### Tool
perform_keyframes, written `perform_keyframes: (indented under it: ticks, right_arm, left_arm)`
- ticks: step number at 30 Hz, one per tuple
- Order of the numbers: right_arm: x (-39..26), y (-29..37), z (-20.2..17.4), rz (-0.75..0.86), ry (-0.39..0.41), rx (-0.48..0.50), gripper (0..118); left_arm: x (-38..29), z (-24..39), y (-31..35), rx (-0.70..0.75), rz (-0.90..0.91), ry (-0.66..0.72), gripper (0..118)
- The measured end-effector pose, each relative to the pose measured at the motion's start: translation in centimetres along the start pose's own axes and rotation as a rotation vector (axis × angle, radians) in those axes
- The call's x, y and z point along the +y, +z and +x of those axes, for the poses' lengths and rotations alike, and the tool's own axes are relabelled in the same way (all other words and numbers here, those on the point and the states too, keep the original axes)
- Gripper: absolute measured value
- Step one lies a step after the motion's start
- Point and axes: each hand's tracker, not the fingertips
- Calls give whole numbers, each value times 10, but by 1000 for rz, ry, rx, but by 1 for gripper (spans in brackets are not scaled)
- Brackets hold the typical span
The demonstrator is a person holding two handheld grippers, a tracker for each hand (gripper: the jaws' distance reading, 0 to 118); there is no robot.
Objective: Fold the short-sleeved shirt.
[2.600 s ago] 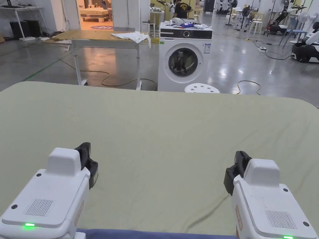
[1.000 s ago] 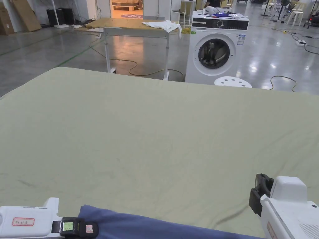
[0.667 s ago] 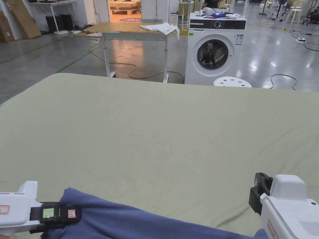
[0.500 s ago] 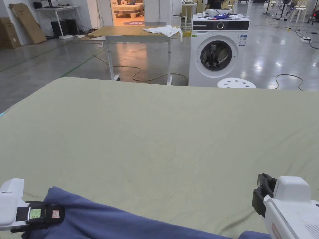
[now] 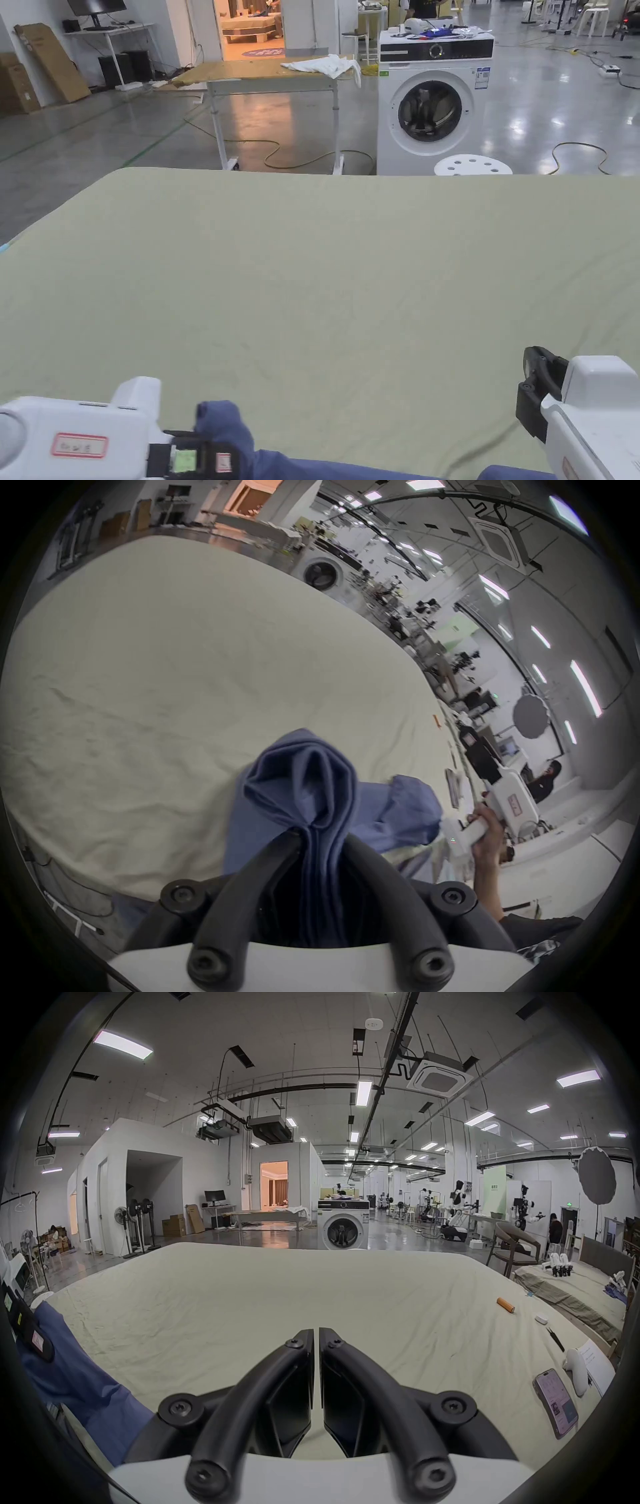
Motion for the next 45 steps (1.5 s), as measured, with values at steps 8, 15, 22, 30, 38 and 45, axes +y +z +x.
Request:
perform_keyframes:
  ticks: [8, 15, 22, 30, 38, 45]
  right_arm:
    - [-8, 5, 5, -24, 13, -11, 2]
    - [-16, 8, 12, -58, 16, -31, 2]
    - [-20, 9, 15, -77, 10, -40, 2]
    - [-16, 13, 16, -77, 21, -37, 2]
    - [-22, 18, 19, -89, 13, -45, 2]
    - [-31, 19, 19, -114, 3, -43, 2]
  left_arm:
    - [-4, 19, -104, 51, -135, -49, 2]
    - [-11, 24, -157, 159, -175, -52, 3]
    - [-10, 29, -164, 170, -184, -49, 22]
    - [2, 45, -115, -12, -114, -61, 57]
    - [-14, 38, -121, 111, -163, -139, 16]
    - [-52, 44, -163, 6, -284, -132, 12]
